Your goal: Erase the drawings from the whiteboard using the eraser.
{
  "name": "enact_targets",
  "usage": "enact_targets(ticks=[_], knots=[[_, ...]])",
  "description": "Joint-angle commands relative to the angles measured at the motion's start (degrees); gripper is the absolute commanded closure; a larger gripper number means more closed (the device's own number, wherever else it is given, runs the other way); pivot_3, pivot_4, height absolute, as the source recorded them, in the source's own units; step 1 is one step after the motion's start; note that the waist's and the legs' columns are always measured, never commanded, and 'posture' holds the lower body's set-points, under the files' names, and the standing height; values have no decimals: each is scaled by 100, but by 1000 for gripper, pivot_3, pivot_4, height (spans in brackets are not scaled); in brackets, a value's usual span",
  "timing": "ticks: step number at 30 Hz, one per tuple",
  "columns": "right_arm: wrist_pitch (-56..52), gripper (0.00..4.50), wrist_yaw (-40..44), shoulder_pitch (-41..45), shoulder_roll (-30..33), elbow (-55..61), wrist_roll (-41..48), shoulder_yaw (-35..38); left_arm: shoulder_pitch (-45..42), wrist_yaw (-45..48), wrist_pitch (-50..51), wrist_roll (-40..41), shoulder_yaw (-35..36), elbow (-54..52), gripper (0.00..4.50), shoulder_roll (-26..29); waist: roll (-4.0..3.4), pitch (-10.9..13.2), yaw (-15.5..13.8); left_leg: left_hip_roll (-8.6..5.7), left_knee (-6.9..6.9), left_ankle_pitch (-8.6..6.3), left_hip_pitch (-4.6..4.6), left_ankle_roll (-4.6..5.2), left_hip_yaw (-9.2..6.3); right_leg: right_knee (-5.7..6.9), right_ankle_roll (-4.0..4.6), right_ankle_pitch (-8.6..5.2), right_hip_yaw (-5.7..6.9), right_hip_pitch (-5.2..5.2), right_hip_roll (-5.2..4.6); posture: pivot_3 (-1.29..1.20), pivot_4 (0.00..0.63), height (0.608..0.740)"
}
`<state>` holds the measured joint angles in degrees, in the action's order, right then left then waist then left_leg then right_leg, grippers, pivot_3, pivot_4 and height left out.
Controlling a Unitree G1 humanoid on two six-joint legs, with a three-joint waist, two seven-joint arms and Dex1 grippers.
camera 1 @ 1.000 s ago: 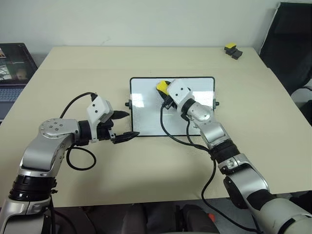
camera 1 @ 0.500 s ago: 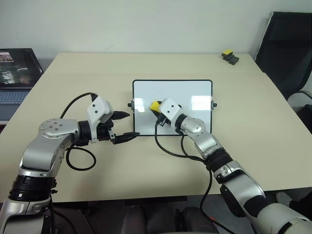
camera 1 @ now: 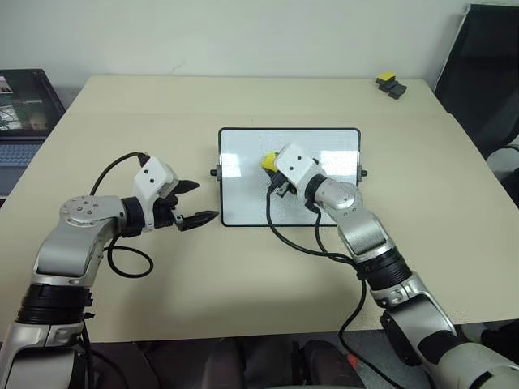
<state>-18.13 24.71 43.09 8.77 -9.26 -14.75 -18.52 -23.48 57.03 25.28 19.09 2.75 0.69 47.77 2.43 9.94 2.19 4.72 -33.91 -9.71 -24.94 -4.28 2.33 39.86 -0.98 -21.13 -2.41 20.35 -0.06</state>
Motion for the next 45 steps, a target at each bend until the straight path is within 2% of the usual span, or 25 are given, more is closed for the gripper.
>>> enact_targets(ticks=[1, 9, 15, 19, 28, 32, 34, 39, 45], knots=[[-65, 3172, 68, 23, 29, -137, -230, -293, -141, 53, -154, -4, 51, -66, 0, -24, 0, 0, 11, 0, 0, -1, 1, 0, 2, 0, 0, -1, -3, 0, 1, 0, 150, 740], [-356, 3173, 491, -285, 477, -202, -484, -664, -108, 104, -103, 50, 46, -218, 0, -85, 1, -1, -18, -3, -15, 2, 17, 7, -5, 19, 1, 2, 6, -18, 1, 0, 150, 740], [-502, 3173, 534, -315, 399, 74, -119, -302, -101, 152, -88, 51, 47, -251, 0, -100, 5, -3, -44, -3, -23, 14, 24, 21, -6, 27, 8, 11, 20, -33, 1, 0, 150, 740], [-469, 3173, 264, -72, 551, -261, -146, -44, -143, 186, -91, 56, 3, -254, 0, -137, 3, -2, -45, -5, -25, 14, 23, 22, -17, 27, 6, 13, 18, -32, 1, 0, 150, 740], [-571, 3173, 366, -365, 790, -249, -5, 27, -187, 267, -78, 67, -49, -328, 0, -198, 6, -4, -62, -6, -39, 16, 24, 25, -18, 29, 5, 14, 33, -49, 1, 0, 150, 740], [-742, 3173, 772, -688, 883, 5, -45, -333, -217, 285, -73, 76, -80, -345, 0, -241, 11, -7, -70, -8, -46, 18, 25, 28, -25, 27, 3, 16, 43, -62, 1, 0, 150, 740], [-745, 3173, 701, -752, 810, 103, -9, -267, -234, 300, -77, 75, -90, -341, 0, -253, 12, -8, -59, -6, -46, 18, 27, 28, -29, 27, 3, 16, 42, -64, 1, 0, 150, 740], [-1040, 3174, 409, -567, 467, 1061, 514, 514, -248, 373, -32, 110, -106, -443, 0, -252, 5, -3, -39, -4, -46, 20, 34, 31, -33, 31, 8, 19, 41, -66, 3, 0, 150, 740], [-1905, 3174, 454, -681, 657, 2606, 920, 1173, -323, 474, 24, 124, -146, -644, 0, -250, -1, 0, -64, -9, -35, 19, 1, 30, -24, 13, 5, 18, 23, -27, 12, 0, 150, 740]])
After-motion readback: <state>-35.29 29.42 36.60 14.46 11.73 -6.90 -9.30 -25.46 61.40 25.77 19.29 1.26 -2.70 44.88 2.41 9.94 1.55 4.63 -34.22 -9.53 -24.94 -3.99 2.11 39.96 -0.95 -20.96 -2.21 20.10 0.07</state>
